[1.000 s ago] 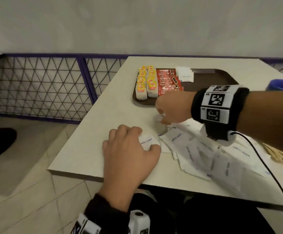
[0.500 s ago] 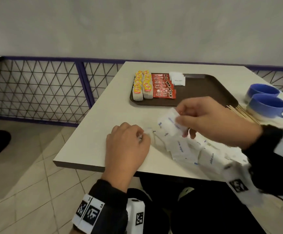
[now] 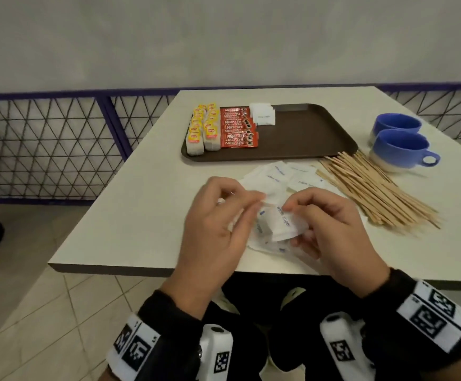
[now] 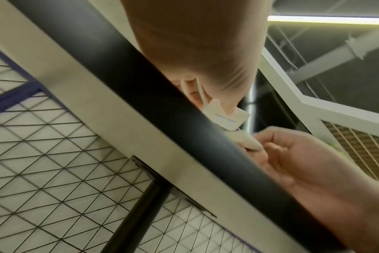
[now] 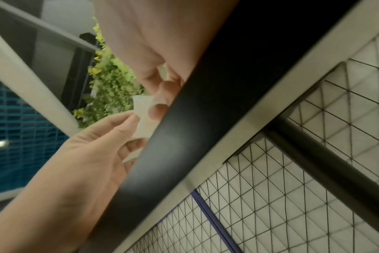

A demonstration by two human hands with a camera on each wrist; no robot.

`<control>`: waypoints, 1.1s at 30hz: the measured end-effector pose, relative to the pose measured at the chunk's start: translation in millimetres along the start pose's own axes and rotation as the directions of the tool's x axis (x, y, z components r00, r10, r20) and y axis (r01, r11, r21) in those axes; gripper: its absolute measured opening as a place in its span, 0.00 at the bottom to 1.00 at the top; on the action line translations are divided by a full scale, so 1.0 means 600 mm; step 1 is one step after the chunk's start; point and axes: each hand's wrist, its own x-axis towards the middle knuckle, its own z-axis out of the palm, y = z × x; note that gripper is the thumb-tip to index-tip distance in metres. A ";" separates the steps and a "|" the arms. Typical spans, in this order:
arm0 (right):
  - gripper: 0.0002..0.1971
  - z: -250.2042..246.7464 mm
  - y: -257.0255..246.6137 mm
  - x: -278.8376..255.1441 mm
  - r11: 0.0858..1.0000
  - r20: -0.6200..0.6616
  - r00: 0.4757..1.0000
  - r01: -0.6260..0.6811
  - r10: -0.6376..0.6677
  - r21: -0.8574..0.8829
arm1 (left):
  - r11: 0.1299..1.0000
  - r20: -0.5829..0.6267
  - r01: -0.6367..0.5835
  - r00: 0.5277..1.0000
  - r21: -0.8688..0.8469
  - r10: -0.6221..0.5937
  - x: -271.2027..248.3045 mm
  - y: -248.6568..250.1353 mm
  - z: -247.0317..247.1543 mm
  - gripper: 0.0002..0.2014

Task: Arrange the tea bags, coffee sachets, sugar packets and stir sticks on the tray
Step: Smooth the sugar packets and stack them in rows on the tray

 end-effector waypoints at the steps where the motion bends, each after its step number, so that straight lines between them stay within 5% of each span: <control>1: 0.19 -0.003 -0.001 0.001 0.996 -0.005 0.999 -0.042 0.042 0.084 | 0.999 0.056 -0.052 0.997 0.015 0.051 -0.001 0.004 0.009 0.09; 5: 0.09 -0.012 0.002 0.006 0.993 0.000 1.000 -0.029 0.029 0.119 | 0.998 0.166 -0.069 0.984 -0.010 0.070 -0.001 0.003 0.021 0.13; 8: 0.02 -0.014 0.010 0.009 0.993 -0.024 1.000 0.007 -0.004 0.119 | 0.977 0.150 0.153 0.980 -0.148 -0.130 0.004 0.001 0.016 0.17; 13: 0.03 -0.020 0.019 0.008 0.996 -0.014 0.997 0.079 -0.078 0.044 | 0.769 0.307 0.520 0.851 -0.372 -0.427 0.016 0.014 0.015 0.27; 23: 0.05 -0.014 0.026 0.004 0.985 0.116 0.985 0.140 -0.128 -0.101 | 0.699 0.315 0.544 0.839 -0.464 -0.444 0.014 -0.002 0.015 0.11; 33: 0.08 -0.006 0.020 0.000 0.981 0.057 0.989 0.142 -0.136 -0.128 | 0.650 0.309 0.552 0.833 -0.522 -0.459 0.018 0.001 0.008 0.15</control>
